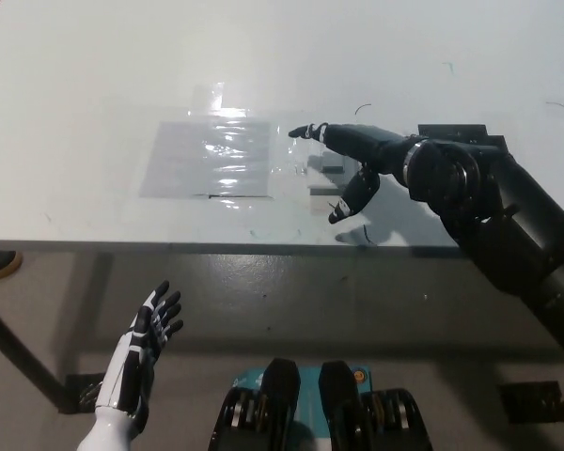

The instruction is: A white switch is kept at the centre of the table close to the robot and the robot uses its right hand to press it to turn it on

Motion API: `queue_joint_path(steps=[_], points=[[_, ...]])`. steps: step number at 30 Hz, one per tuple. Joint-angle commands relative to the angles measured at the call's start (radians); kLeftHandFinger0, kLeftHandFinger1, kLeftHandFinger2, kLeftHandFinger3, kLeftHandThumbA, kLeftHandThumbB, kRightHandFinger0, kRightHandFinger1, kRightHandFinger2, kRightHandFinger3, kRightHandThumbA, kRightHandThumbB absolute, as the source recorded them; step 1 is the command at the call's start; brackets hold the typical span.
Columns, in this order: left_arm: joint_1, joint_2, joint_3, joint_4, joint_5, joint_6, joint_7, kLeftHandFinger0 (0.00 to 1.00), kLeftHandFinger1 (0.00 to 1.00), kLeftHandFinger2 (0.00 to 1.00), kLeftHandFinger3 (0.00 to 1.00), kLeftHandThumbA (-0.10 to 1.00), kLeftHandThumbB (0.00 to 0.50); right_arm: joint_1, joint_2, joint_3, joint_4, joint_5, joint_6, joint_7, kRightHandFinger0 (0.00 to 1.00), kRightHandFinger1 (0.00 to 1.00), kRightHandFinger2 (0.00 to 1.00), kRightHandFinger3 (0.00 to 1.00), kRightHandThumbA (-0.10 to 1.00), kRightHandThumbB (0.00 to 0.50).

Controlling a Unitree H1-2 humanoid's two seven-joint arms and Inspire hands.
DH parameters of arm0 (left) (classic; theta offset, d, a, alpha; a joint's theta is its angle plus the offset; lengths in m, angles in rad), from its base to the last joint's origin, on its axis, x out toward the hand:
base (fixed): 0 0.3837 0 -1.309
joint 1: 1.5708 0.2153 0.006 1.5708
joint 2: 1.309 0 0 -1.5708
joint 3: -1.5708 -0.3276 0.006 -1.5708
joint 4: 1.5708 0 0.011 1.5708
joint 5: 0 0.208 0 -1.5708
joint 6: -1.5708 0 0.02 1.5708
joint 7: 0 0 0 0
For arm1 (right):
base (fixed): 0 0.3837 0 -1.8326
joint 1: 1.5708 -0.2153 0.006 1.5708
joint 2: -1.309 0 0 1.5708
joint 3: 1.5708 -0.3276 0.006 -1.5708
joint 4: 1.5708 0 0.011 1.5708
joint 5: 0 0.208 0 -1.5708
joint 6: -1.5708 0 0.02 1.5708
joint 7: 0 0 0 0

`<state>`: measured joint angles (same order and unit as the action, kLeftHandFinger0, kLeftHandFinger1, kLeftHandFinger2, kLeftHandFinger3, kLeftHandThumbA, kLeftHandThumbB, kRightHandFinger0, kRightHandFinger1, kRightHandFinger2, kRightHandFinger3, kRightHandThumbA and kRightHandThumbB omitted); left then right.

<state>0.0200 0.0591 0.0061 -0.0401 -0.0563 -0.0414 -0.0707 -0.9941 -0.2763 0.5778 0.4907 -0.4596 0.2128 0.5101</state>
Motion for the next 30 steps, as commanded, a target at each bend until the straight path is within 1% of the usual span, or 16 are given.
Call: queue_joint_path(steps=[1,3,6,8,12,13,15,16,19,20,22,24,26,30], points=[[-0.02,0.007,0.0,-0.023,0.0,-0.025,-0.006,1.0,1.0,1.0,1.0,1.0,0.076,-0.019,-0.002,-0.004,-0.019,-0.027,-0.005,0.015,1.0,1.0,1.0,1.0,1.0,0.281],[-0.019,0.011,-0.003,-0.021,0.004,-0.032,-0.009,1.0,1.0,1.0,1.0,1.0,0.076,-0.014,-0.002,-0.006,-0.015,-0.03,-0.008,0.015,1.0,1.0,1.0,1.0,1.0,0.295],[-0.021,0.01,-0.001,-0.021,0.001,-0.031,-0.008,1.0,1.0,1.0,1.0,1.0,0.071,-0.01,-0.004,-0.007,-0.014,-0.037,-0.012,0.014,1.0,1.0,1.0,1.0,1.0,0.293],[-0.023,0.01,0.0,-0.027,-0.002,-0.022,-0.009,1.0,1.0,1.0,1.0,1.0,0.071,-0.012,-0.005,-0.01,-0.004,-0.042,-0.014,0.014,1.0,1.0,1.0,1.0,1.0,0.3],[-0.021,0.011,-0.003,-0.03,0.0,-0.02,-0.01,1.0,1.0,1.0,1.0,1.0,0.078,-0.019,-0.008,-0.012,0.022,-0.047,-0.026,0.012,1.0,1.0,1.0,1.0,1.0,0.294],[-0.022,0.011,-0.002,-0.03,-0.006,-0.017,-0.013,1.0,1.0,1.0,1.0,1.0,0.09,-0.022,-0.011,-0.013,0.027,-0.05,-0.028,0.013,1.0,1.0,1.0,1.0,1.0,0.296],[-0.022,0.01,-0.002,-0.03,-0.006,-0.018,-0.012,1.0,1.0,1.0,1.0,1.0,0.08,-0.027,-0.012,-0.011,0.033,-0.056,-0.025,0.017,1.0,1.0,1.0,1.0,1.0,0.298],[-0.021,0.009,-0.002,-0.032,-0.007,-0.016,-0.012,1.0,1.0,1.0,1.0,1.0,0.087,-0.028,-0.012,-0.014,0.037,-0.056,-0.028,0.015,1.0,1.0,1.0,1.0,1.0,0.293],[-0.022,0.007,0.0,-0.026,-0.01,-0.02,-0.011,1.0,1.0,1.0,1.0,1.0,0.086,-0.033,-0.011,-0.012,0.046,-0.063,-0.017,0.019,1.0,1.0,1.0,1.0,1.0,0.295],[-0.023,0.007,0.001,-0.025,-0.01,-0.021,-0.01,1.0,1.0,1.0,1.0,1.0,0.096,-0.033,-0.01,-0.013,0.053,-0.062,-0.022,0.018,1.0,1.0,1.0,1.0,1.0,0.295],[-0.021,0.007,0.001,-0.027,-0.01,-0.021,-0.01,1.0,1.0,1.0,1.0,1.0,0.093,-0.033,-0.008,-0.013,0.065,-0.061,-0.027,0.017,1.0,1.0,1.0,1.0,1.0,0.285],[-0.022,0.008,0.001,-0.026,-0.018,-0.026,-0.015,1.0,1.0,1.0,1.0,1.0,0.086,-0.031,-0.007,-0.012,0.074,-0.065,-0.03,0.011,1.0,1.0,1.0,1.0,1.0,0.287],[-0.022,0.008,-0.001,-0.027,-0.01,-0.024,-0.011,1.0,1.0,1.0,1.0,1.0,0.095,-0.029,-0.006,-0.011,0.086,-0.064,-0.039,0.01,1.0,1.0,1.0,1.0,1.0,0.294],[-0.024,0.009,-0.002,-0.03,-0.01,-0.02,-0.011,1.0,1.0,1.0,1.0,1.0,0.09,-0.025,0.0,0.009,0.117,-0.082,-0.051,0.014,1.0,1.0,1.0,1.0,1.0,0.319]])
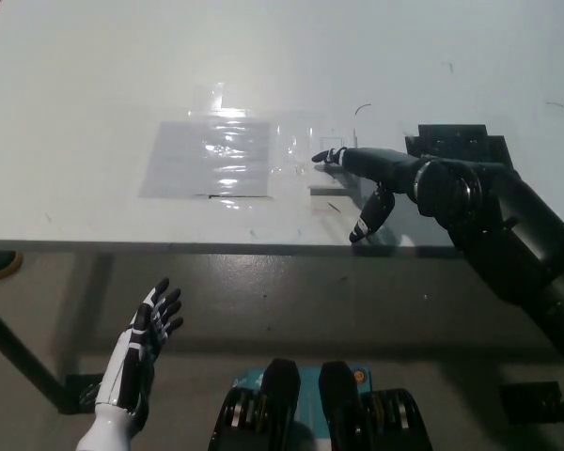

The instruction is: A white switch is kept at the centre of the table close to the robot and the robot uses its right hand to press it to turn it on

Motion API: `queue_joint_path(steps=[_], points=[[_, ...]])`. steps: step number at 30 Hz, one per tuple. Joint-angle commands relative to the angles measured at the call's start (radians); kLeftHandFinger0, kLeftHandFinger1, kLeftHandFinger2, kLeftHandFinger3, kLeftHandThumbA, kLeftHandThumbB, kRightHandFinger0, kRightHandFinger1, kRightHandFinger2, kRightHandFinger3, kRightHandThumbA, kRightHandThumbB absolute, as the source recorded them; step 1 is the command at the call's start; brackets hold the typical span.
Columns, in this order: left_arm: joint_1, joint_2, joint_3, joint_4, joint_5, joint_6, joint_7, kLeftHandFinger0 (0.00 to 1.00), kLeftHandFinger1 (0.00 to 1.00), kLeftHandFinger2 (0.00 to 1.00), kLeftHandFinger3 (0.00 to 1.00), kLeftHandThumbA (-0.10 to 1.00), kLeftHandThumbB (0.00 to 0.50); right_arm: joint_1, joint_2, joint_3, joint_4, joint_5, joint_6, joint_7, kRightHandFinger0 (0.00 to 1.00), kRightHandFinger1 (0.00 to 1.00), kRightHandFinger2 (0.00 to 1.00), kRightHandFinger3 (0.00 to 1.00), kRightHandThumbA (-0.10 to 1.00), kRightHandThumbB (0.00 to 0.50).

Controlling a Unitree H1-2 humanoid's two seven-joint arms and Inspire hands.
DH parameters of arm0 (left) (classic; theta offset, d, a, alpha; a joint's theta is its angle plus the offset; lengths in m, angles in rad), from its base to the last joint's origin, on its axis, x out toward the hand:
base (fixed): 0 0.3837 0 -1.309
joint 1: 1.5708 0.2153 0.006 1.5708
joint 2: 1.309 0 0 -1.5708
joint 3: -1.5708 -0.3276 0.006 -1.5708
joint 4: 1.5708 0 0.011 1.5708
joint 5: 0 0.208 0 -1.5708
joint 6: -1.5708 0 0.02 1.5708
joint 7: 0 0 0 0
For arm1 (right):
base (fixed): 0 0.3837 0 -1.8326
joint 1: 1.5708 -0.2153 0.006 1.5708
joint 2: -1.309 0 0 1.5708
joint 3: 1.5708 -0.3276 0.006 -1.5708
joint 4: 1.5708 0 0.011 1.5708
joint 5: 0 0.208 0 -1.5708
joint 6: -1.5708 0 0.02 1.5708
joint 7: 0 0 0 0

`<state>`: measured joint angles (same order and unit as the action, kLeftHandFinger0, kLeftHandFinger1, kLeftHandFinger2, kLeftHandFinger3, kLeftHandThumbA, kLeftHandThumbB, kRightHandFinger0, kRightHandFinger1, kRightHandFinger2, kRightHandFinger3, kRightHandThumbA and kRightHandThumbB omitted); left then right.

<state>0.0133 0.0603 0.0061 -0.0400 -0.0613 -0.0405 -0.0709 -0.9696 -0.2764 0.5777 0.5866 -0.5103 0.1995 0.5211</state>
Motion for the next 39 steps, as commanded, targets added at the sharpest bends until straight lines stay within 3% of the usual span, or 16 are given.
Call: queue_joint_path(steps=[1,10,15,22,27,28,30,34,35,39], points=[[-0.019,0.008,-0.002,-0.029,-0.007,-0.022,-0.013,1.0,1.0,1.0,1.0,1.0,0.089,-0.047,0.003,0.017,0.025,-0.039,-0.034,0.008,1.0,1.0,1.0,1.0,1.0,0.32],[-0.028,0.01,-0.002,-0.028,-0.005,-0.019,-0.013,1.0,1.0,1.0,1.0,1.0,0.1,-0.015,0.0,0.078,0.025,-0.076,-0.068,0.044,1.0,1.0,1.0,1.0,1.0,0.305],[-0.024,0.007,0.001,-0.029,-0.009,-0.019,-0.01,1.0,1.0,1.0,1.0,1.0,0.094,-0.023,-0.003,0.053,0.003,-0.066,-0.062,0.047,1.0,1.0,1.0,1.0,1.0,0.323],[-0.028,0.007,-0.001,-0.031,-0.001,-0.019,-0.007,1.0,1.0,1.0,1.0,1.0,0.086,0.009,-0.031,-0.203,-0.341,0.119,-0.027,0.019,1.0,1.0,1.0,1.0,1.0,0.315],[-0.027,0.007,-0.002,-0.032,0.005,-0.018,-0.005,1.0,1.0,1.0,1.0,1.0,0.084,0.034,-0.031,-0.358,-0.493,0.222,-0.111,-0.032,1.0,1.0,1.0,1.0,1.0,0.289],[-0.037,0.008,-0.001,-0.024,-0.001,-0.023,-0.008,1.0,1.0,1.0,1.0,1.0,0.076,0.054,-0.042,-0.405,-0.58,0.248,-0.083,-0.024,1.0,1.0,1.0,1.0,1.0,0.345],[-0.038,0.007,0.001,-0.019,-0.011,-0.03,-0.012,1.0,1.0,1.0,1.0,1.0,0.072,0.089,-0.052,-0.455,-0.682,0.287,-0.069,-0.02,1.0,1.0,1.0,1.0,1.0,0.297],[-0.046,0.011,0.001,-0.023,-0.017,-0.02,-0.017,1.0,1.0,1.0,1.0,1.0,0.068,0.243,-0.043,-0.573,-0.893,0.418,-0.047,-0.033,1.0,1.0,1.0,1.0,1.0,0.279],[-0.051,0.009,0.004,-0.022,-0.023,-0.015,-0.016,1.0,1.0,1.0,1.0,1.0,0.08,0.302,-0.047,-0.596,-0.946,0.442,-0.064,-0.04,1.0,1.0,1.0,1.0,1.0,0.233],[-0.056,0.007,0.0,-0.022,-0.017,-0.009,-0.015,1.0,1.0,1.0,1.0,1.0,0.077,0.503,-0.052,-0.664,-1.099,0.488,-0.075,-0.054,1.0,1.0,1.0,1.0,1.0,0.232]])
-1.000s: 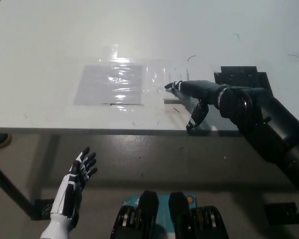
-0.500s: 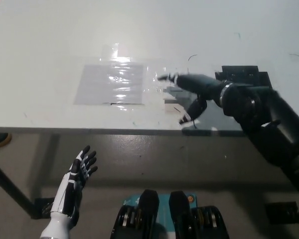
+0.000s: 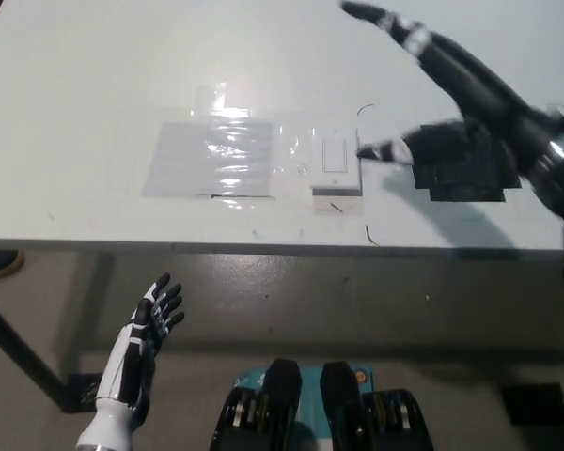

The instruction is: A white switch is kept at the centre of the table close to the robot and the robot uses its right hand to press it to turn it on

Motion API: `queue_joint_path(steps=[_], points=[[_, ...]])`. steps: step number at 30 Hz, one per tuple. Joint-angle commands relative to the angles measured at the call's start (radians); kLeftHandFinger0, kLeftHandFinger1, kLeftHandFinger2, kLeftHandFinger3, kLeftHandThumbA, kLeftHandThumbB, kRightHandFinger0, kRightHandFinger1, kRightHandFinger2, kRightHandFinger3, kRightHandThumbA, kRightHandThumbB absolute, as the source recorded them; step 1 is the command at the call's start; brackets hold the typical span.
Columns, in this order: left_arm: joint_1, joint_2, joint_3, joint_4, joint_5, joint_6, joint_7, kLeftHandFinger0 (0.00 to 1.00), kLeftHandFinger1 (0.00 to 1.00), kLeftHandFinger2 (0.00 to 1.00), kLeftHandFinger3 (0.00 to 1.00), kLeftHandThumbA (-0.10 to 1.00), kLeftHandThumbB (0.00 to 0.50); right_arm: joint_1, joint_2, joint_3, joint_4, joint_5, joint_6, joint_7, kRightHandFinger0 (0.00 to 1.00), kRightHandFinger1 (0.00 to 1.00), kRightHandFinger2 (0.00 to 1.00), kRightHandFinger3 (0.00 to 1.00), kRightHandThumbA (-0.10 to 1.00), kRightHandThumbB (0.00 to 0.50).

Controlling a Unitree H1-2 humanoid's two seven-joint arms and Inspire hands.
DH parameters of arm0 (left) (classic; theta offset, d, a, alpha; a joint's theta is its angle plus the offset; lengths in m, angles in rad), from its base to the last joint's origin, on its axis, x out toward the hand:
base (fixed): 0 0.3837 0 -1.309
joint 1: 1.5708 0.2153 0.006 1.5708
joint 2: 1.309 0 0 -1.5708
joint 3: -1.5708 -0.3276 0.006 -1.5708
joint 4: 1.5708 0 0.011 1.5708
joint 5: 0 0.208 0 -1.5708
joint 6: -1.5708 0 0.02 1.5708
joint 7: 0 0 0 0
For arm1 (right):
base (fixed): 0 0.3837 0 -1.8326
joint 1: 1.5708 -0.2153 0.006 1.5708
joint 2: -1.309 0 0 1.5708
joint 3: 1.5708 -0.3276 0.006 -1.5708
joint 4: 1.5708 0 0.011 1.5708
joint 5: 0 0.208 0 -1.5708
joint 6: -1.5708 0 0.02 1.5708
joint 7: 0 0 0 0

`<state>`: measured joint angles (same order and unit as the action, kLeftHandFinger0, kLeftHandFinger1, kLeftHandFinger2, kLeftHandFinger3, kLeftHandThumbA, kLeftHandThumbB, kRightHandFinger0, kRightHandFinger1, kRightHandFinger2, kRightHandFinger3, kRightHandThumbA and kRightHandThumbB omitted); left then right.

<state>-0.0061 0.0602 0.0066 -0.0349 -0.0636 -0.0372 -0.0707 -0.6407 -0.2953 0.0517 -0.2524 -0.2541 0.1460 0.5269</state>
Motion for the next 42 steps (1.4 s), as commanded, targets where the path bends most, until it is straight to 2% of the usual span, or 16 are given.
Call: queue_joint_path(steps=[1,4,9,10,11,15,17,21,23,25,28,32,35,38,42], points=[[-0.038,0.008,-0.001,-0.027,-0.013,-0.01,-0.015,1.0,1.0,1.0,1.0,1.0,0.083,0.241,-0.026,-0.151,-0.292,0.261,-0.033,-0.063,1.0,1.0,1.0,1.0,1.0,0.227],[-0.036,0.009,-0.001,-0.028,-0.012,-0.007,-0.015,1.0,1.0,1.0,1.0,1.0,0.071,0.463,0.038,-0.162,-0.34,0.331,-0.113,-0.089,1.0,1.0,1.0,1.0,1.0,0.225],[-0.023,-0.001,-0.005,-0.012,-0.017,-0.024,-0.017,1.0,1.0,1.0,1.0,1.0,0.069,0.634,0.119,-0.157,-0.279,0.347,-0.213,-0.124,1.0,1.0,1.0,1.0,1.0,0.197],[-0.017,0.0,-0.007,-0.01,-0.01,-0.034,-0.015,1.0,1.0,1.0,1.0,1.0,0.064,0.655,0.144,-0.158,-0.235,0.359,-0.239,-0.129,1.0,1.0,1.0,1.0,1.0,0.167],[-0.016,0.002,-0.006,-0.008,-0.012,-0.036,-0.016,1.0,1.0,1.0,1.0,1.0,0.077,0.665,0.169,-0.161,-0.177,0.353,-0.278,-0.141,1.0,1.0,1.0,1.0,1.0,0.141],[-0.001,0.008,-0.007,-0.018,-0.012,-0.023,-0.02,1.0,1.0,1.0,1.0,1.0,0.085,0.667,0.229,-0.172,-0.005,0.308,-0.339,-0.186,1.0,1.0,1.0,1.0,1.0,0.16],[-0.001,0.009,-0.01,-0.02,-0.011,-0.026,-0.022,1.0,1.0,1.0,1.0,1.0,0.084,0.652,0.255,-0.186,0.092,0.353,-0.333,-0.182,1.0,1.0,1.0,1.0,1.0,0.121],[0.007,0.013,-0.011,-0.025,-0.008,-0.026,-0.022,1.0,1.0,1.0,1.0,1.0,0.098,0.609,0.294,-0.213,0.271,0.383,-0.341,-0.202,1.0,1.0,1.0,1.0,0.98,0.099],[0.004,0.015,-0.009,-0.028,-0.011,-0.021,-0.023,1.0,1.0,1.0,1.0,1.0,0.087,0.597,0.299,-0.214,0.325,0.371,-0.358,-0.213,1.0,1.0,1.0,1.0,0.99,0.121],[-0.004,0.013,-0.008,-0.024,-0.009,-0.023,-0.02,1.0,1.0,1.0,1.0,1.0,0.09,0.595,0.296,-0.212,0.354,0.371,-0.371,-0.213,1.0,1.0,1.0,1.0,0.97,0.092],[-0.012,0.014,-0.012,-0.026,-0.008,-0.015,-0.022,1.0,1.0,1.0,1.0,1.0,0.097,0.593,0.289,-0.204,0.38,0.369,-0.397,-0.215,1.0,1.0,1.0,1.0,0.96,0.109],[-0.008,0.021,-0.013,-0.031,-0.005,-0.016,-0.025,1.0,1.0,1.0,1.0,1.0,0.086,0.602,0.288,-0.184,0.383,0.348,-0.413,-0.23,1.0,1.0,1.0,1.0,0.93,0.099],[-0.003,0.022,-0.014,-0.035,-0.005,-0.013,-0.025,1.0,1.0,1.0,1.0,1.0,0.078,0.609,0.282,-0.171,0.374,0.331,-0.421,-0.239,1.0,1.0,1.0,1.0,0.94,0.073],[0.0,0.022,-0.015,-0.035,-0.006,-0.019,-0.029,1.0,1.0,1.0,1.0,1.0,0.1,0.617,0.277,-0.161,0.369,0.33,-0.425,-0.242,1.0,1.0,1.0,1.0,0.93,0.072],[0.018,0.014,-0.019,-0.039,-0.004,-0.021,-0.028,1.0,1.0,1.0,1.0,1.0,0.091,0.64,0.268,-0.149,0.346,0.321,-0.42,-0.252,1.0,1.0,1.0,1.0,0.92,0.08]])
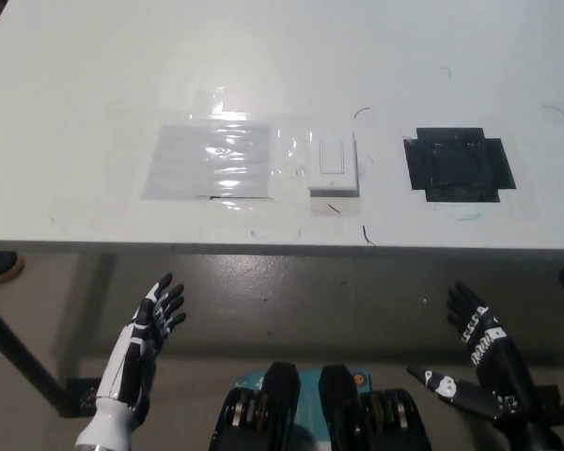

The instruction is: A white switch is kept at the centre of the table close to the robot and the robot uses its right hand to press it to turn it on

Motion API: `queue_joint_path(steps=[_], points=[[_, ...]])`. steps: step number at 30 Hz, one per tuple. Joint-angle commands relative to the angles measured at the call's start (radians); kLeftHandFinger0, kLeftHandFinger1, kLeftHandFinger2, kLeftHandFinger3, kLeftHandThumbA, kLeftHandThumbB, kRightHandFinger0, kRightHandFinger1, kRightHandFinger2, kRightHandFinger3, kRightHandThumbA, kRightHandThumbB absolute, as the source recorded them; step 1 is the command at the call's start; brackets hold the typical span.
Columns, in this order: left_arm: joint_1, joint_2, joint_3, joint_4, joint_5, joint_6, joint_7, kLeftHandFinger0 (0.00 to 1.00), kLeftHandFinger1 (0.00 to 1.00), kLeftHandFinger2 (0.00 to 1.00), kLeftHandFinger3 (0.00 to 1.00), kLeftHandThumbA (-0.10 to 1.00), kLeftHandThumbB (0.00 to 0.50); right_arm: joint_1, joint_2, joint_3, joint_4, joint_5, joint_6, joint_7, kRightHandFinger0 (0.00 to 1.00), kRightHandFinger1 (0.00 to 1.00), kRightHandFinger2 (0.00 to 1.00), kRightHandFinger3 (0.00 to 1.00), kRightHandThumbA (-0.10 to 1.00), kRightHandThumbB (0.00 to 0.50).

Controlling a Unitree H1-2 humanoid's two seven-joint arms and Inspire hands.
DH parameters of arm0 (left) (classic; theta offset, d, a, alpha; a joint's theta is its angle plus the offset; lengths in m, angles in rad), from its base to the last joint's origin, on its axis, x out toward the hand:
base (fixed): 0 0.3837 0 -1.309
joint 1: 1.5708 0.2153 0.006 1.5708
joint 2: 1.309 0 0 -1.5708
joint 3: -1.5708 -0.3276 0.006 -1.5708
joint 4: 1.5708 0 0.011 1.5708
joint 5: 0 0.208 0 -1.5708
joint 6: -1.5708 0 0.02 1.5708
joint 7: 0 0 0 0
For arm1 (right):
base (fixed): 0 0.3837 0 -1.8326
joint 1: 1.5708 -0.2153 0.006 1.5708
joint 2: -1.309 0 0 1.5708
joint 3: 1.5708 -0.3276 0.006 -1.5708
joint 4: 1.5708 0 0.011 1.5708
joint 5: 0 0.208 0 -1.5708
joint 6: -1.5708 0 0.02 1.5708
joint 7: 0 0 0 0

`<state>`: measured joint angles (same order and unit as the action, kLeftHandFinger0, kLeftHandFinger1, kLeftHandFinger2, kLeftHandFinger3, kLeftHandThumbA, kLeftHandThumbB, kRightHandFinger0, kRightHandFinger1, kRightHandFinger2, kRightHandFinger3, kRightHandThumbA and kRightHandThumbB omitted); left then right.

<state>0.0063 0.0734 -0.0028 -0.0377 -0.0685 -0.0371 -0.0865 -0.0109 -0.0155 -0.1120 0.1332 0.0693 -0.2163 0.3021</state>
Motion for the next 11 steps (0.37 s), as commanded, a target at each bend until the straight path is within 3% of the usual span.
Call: queue_joint_path(steps=[1,11], points=[[0.007,0.0,-0.011,-0.037,0.004,-0.021,-0.01,1.0,1.0,1.0,1.0,1.0,0.091,0.013,-0.013,0.017,-0.042,-0.009,-0.057,-0.032,1.0,1.0,1.0,1.0,0.92,0.08],[0.021,0.001,-0.019,-0.044,0.012,-0.017,-0.01,1.0,1.0,1.0,1.0,1.0,0.085,0.031,-0.036,0.051,-0.054,-0.016,-0.057,-0.038,1.0,1.0,1.0,1.0,0.93,0.089]])
